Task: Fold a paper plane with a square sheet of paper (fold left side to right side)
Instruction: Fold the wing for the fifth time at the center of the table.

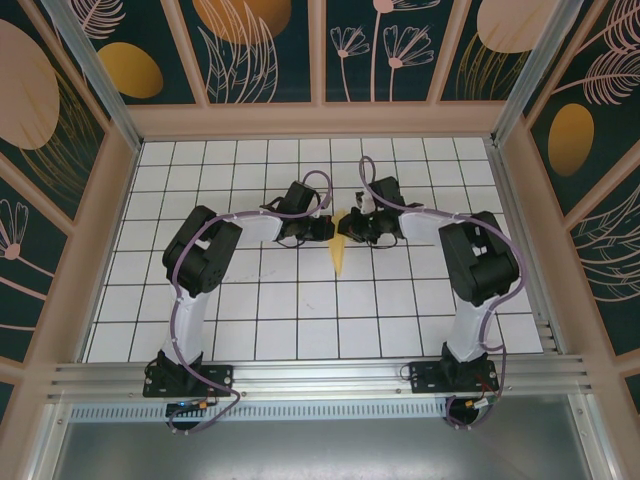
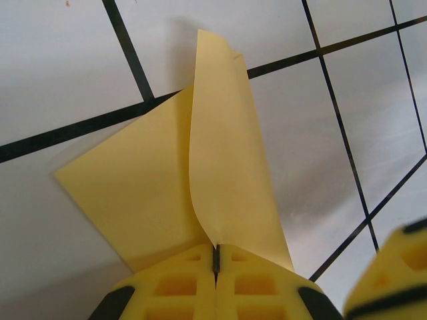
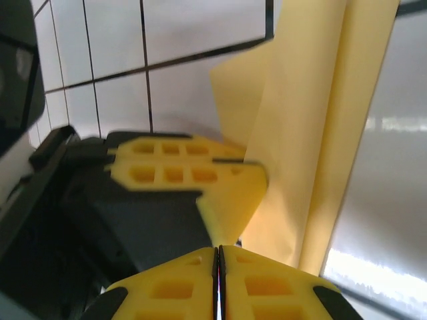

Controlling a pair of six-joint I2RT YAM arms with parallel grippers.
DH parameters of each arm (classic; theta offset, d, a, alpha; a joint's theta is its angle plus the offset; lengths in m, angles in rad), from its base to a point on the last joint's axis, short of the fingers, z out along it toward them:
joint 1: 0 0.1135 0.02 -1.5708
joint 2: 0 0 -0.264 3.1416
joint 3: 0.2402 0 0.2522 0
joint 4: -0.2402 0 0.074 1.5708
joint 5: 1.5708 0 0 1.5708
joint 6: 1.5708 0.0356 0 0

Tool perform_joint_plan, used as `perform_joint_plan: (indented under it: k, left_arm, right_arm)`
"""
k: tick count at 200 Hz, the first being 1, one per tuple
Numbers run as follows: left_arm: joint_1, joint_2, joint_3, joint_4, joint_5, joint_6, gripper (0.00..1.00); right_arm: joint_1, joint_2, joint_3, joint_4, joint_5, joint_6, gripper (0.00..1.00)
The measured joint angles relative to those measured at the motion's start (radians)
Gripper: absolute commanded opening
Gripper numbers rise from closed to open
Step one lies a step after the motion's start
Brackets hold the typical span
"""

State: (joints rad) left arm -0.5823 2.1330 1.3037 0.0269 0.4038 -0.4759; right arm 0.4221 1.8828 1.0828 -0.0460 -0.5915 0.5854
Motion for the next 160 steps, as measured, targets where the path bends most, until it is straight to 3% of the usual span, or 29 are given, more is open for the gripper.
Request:
perform_joint_plan:
  k: [160]
  left_arm:
    - [0.000, 0.000, 0.000, 0.000, 0.000, 0.000, 0.04]
  right_arm:
    - [-0.011, 0.137, 0.115, -0.103, 0.071, -0.028, 0.13]
